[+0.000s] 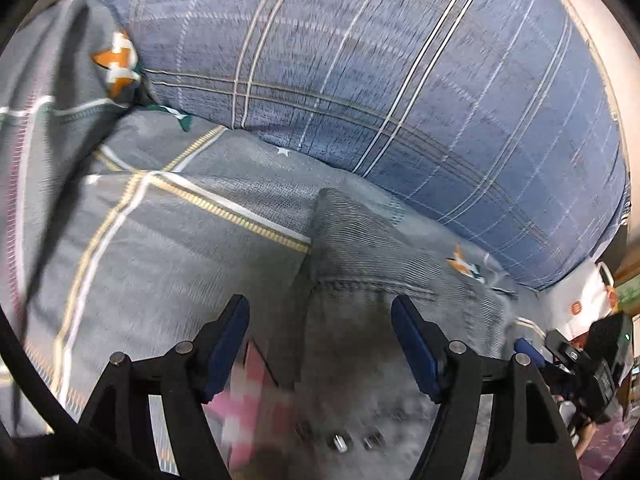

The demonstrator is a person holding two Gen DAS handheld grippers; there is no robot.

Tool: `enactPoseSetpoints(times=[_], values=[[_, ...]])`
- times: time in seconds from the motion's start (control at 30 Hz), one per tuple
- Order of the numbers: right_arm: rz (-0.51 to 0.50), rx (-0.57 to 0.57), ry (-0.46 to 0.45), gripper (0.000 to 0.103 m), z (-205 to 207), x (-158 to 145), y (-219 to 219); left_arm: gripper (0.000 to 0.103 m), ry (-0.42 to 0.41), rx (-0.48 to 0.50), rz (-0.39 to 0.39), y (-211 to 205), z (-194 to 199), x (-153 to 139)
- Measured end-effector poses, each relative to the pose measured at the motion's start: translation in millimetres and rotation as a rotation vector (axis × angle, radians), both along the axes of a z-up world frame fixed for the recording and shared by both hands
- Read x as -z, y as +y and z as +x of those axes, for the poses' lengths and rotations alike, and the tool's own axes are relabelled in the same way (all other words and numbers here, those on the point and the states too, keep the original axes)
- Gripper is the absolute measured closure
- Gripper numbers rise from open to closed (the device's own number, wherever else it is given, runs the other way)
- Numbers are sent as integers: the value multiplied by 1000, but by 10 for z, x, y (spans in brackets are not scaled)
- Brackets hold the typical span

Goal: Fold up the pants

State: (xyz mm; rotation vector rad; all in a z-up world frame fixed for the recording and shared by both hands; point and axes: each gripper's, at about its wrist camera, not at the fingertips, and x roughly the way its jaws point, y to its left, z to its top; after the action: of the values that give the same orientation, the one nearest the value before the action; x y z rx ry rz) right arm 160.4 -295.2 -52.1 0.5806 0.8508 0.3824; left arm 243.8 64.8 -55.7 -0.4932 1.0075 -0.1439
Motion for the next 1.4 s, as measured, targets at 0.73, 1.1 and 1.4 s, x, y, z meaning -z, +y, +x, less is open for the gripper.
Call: enactPoseSetpoints(times=[0.73,1.1,1.4], values=[[-96,-2,62,78,288,494,140,62,-42,86,89,-404,153,232],[42,91,-37,20,-125,251,-214,35,-100,54,164,-281,-378,-55],[-139,63,-38,22,-882,469,278,33,-143,57,298,-589,-1045,233]])
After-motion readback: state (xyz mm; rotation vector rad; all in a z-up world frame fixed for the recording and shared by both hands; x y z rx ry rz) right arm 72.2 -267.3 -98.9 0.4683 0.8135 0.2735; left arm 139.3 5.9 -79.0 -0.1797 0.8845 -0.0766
